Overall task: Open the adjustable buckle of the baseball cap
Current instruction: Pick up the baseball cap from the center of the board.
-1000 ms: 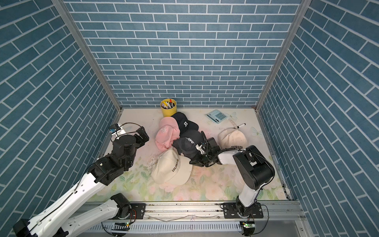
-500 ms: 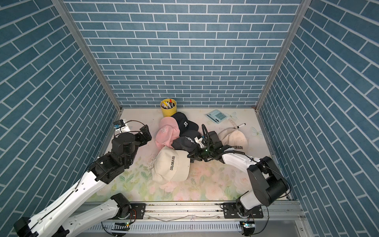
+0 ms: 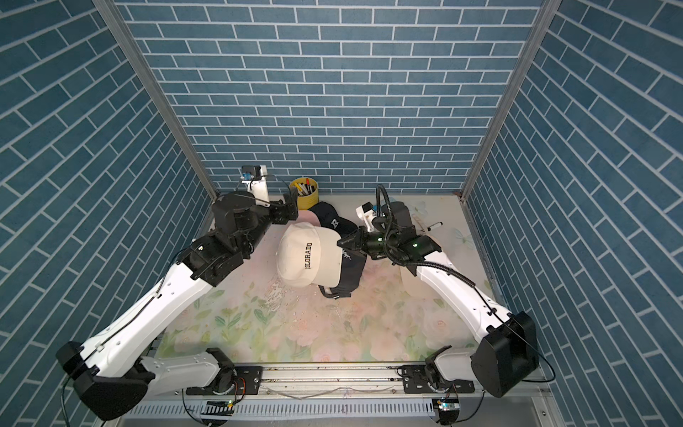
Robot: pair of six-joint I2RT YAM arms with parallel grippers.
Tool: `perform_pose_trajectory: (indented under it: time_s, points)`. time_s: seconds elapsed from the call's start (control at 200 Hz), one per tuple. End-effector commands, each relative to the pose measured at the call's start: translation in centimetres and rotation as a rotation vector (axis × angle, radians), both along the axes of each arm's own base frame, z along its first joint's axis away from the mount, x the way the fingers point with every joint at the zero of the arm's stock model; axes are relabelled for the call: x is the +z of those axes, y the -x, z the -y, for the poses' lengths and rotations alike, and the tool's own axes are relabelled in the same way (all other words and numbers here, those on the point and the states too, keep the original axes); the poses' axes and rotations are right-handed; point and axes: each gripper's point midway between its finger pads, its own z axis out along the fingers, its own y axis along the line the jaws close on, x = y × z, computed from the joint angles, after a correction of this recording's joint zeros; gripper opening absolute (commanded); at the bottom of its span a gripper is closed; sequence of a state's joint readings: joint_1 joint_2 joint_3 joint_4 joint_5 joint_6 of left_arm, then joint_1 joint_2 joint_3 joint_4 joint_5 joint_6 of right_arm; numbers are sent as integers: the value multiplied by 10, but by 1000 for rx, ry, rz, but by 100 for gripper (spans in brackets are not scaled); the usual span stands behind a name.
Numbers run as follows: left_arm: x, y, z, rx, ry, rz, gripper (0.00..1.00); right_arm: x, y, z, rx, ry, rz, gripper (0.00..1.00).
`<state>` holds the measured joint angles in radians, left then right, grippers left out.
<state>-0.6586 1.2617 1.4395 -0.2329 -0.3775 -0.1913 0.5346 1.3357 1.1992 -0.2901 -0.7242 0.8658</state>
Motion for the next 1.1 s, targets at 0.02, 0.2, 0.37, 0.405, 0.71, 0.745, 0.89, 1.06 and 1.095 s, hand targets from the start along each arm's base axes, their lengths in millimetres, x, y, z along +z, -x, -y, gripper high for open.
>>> perform_pose_trajectory:
  time_s: [0.02, 0.2, 0.37, 0.405, 0.71, 0.745, 0.89, 1.06, 1.095]
  points:
    - [40, -8, 18, -70, -87, 84, 94, 44, -15, 19, -87, -1, 81, 0]
    - [50, -32, 33, -67, -107, 39, 98, 61, -40, 49, -156, 122, 223, 0]
    - [45, -54, 45, -135, 17, -77, 98, 79, -61, 62, -178, 243, 455, 0]
    - [43, -57, 47, -160, 68, -108, 98, 79, -64, 63, -171, 267, 497, 0]
    - [-12, -74, 82, -321, 280, -396, 93, 60, -71, 58, -99, 476, 832, 0]
    - [-22, -75, 87, -331, 291, -436, 92, 56, -72, 57, -93, 494, 871, 0]
    - [-47, -79, 101, -351, 338, -549, 91, 54, -73, 49, -91, 525, 971, 0]
    - [-72, -73, 110, -365, 383, -670, 91, 52, -72, 44, -68, 582, 1087, 0]
    - [-75, -72, 110, -360, 382, -686, 91, 52, -72, 43, -63, 599, 1106, 0]
